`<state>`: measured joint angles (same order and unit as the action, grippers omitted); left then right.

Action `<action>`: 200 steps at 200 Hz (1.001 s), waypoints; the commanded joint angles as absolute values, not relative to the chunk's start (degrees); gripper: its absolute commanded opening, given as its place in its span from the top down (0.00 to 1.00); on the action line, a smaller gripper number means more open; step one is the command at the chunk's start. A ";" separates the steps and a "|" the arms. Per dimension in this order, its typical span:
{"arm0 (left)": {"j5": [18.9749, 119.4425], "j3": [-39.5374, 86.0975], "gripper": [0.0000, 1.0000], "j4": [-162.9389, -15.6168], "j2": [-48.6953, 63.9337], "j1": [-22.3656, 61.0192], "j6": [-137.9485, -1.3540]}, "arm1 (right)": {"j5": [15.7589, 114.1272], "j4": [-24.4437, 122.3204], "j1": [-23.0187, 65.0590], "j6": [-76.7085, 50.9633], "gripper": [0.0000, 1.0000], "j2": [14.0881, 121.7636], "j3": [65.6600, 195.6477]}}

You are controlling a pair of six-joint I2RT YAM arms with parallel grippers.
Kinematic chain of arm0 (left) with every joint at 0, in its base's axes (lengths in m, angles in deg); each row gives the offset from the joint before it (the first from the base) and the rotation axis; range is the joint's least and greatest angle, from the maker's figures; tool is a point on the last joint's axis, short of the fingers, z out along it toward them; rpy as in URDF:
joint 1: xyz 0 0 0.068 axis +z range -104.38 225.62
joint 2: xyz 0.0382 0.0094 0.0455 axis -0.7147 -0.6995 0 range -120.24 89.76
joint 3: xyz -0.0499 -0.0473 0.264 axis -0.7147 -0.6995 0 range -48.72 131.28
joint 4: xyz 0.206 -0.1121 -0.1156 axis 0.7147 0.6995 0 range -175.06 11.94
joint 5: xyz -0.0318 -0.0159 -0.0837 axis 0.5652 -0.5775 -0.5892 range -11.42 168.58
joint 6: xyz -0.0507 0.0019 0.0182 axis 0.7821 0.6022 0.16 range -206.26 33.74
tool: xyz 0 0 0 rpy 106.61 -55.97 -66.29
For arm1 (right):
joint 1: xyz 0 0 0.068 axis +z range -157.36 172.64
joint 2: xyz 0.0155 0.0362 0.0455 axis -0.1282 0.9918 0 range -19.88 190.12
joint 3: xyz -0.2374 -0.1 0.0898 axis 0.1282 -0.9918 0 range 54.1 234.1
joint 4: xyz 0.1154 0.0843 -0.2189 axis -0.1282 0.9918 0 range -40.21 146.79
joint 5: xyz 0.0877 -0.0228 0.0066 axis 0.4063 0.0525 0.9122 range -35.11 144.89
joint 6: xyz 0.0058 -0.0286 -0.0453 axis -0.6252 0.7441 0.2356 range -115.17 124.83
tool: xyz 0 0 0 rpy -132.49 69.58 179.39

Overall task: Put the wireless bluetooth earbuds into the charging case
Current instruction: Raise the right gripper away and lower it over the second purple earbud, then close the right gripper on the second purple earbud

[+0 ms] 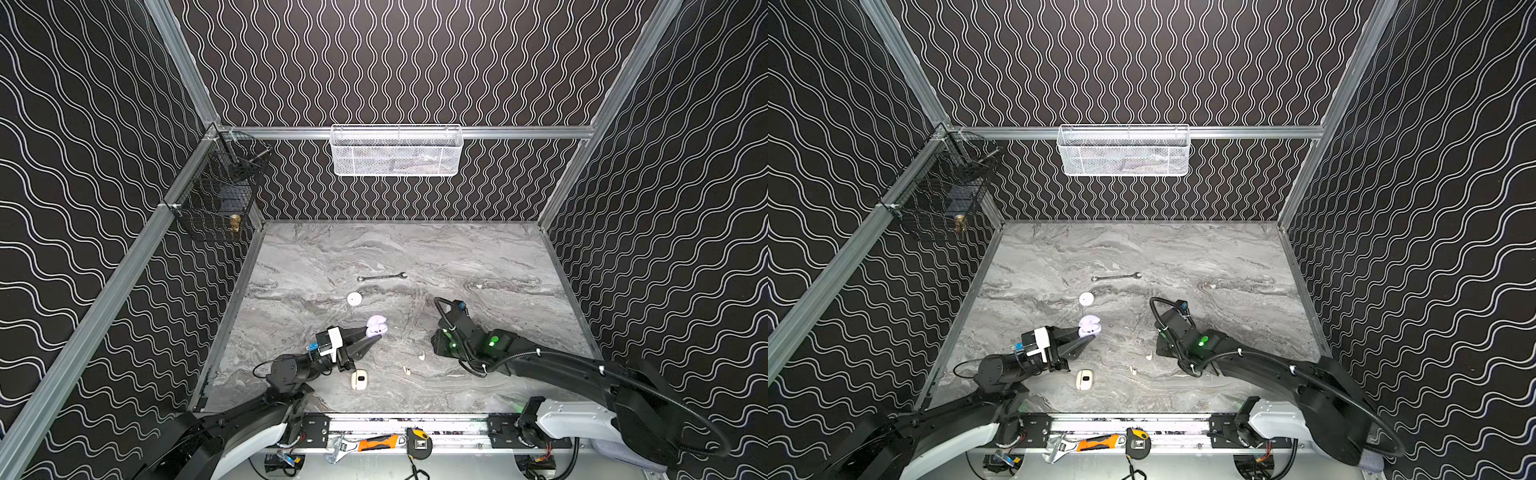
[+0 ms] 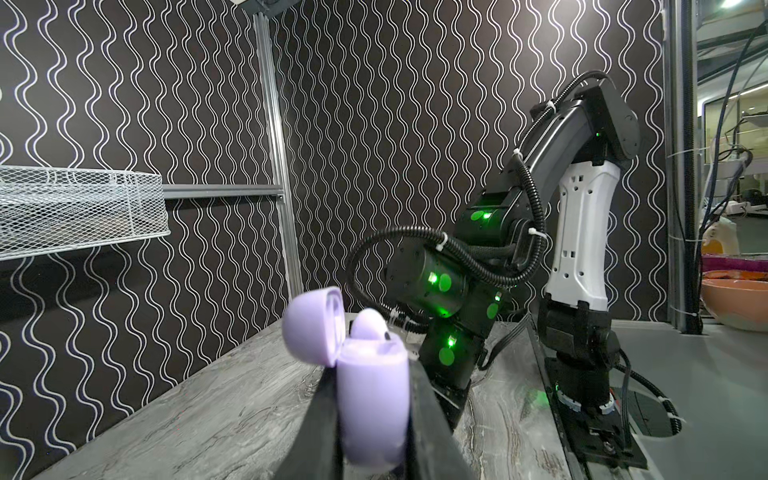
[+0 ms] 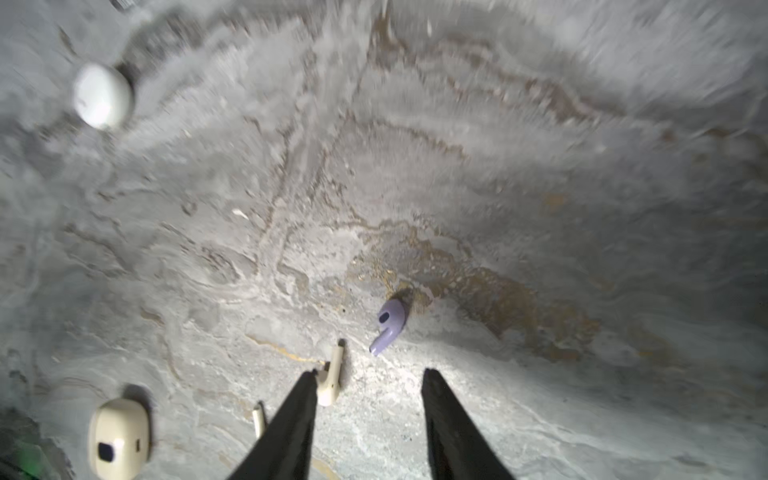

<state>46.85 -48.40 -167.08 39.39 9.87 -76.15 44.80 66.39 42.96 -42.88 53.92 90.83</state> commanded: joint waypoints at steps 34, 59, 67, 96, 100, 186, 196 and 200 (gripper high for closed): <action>46.81 -48.06 1.00 -166.11 40.35 9.85 -77.20 | 48.23 66.19 42.91 -41.69 0.51 62.09 94.57; 46.94 -48.07 1.00 -165.88 40.24 9.87 -77.49 | 47.76 66.19 42.91 -41.12 0.51 65.22 95.93; 46.85 -47.99 1.00 -165.94 40.14 9.85 -77.47 | 47.05 66.69 42.91 -40.94 0.51 66.26 96.71; 47.03 -48.10 1.00 -166.27 39.95 9.90 -77.56 | 45.54 67.72 42.91 -40.42 0.51 69.73 98.80; 46.95 -48.07 1.00 -166.25 40.01 9.91 -77.55 | 45.53 67.76 42.91 -40.34 0.51 70.07 99.04; 46.82 -47.86 1.00 -165.21 40.42 9.86 -77.86 | 42.48 70.39 43.31 -39.73 0.59 72.55 101.61; 46.82 -47.93 1.00 -165.38 40.37 9.91 -77.83 | 41.69 71.07 43.60 -39.94 0.61 72.70 101.81; 46.84 -47.89 1.00 -165.39 40.26 9.85 -77.82 | 41.34 71.41 43.68 -39.97 0.61 72.74 101.96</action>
